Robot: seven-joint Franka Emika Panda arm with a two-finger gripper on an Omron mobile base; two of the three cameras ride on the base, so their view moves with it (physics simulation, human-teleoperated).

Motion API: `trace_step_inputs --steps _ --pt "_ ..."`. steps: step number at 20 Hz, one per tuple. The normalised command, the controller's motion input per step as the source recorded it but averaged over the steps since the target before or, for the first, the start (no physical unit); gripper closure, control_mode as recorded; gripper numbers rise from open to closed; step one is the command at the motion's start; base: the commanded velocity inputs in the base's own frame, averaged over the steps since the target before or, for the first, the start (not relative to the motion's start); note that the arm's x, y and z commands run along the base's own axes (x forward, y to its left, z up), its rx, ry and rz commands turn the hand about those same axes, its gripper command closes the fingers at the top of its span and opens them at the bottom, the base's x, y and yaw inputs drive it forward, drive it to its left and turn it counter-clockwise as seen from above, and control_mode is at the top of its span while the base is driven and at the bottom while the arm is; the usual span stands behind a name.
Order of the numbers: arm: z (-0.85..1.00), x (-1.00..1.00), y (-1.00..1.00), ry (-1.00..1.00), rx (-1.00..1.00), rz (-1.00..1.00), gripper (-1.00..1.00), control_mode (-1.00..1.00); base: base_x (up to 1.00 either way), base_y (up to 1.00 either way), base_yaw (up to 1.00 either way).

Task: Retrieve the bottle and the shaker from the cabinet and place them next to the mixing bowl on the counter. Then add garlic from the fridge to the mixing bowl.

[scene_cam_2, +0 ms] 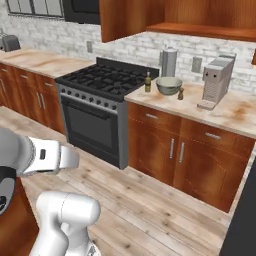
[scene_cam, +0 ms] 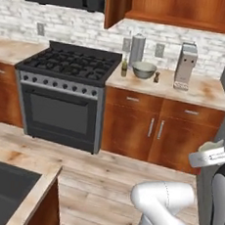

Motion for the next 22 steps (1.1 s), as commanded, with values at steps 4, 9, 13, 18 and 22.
trace_step_inputs --steps 4,9,13,18,22 --pt "0.0 0.0 0.0 0.0 0.0 0.0 1.0 1.0 1.0 0.0 -0.22" --pt "0.0 0.0 0.0 0.0 0.0 0.0 1.0 1.0 1.0 0.02 -0.23" --pt "0.0 0.0 0.0 0.0 0.0 0.0 1.0 1.0 1.0 0.21 -0.19" --pt "0.0 0.0 0.0 0.0 0.0 0.0 1.0 1.0 1.0 0.32 -0.16" --pt "0.0 0.0 0.0 0.0 0.0 0.0 1.0 1.0 1.0 0.32 -0.19"
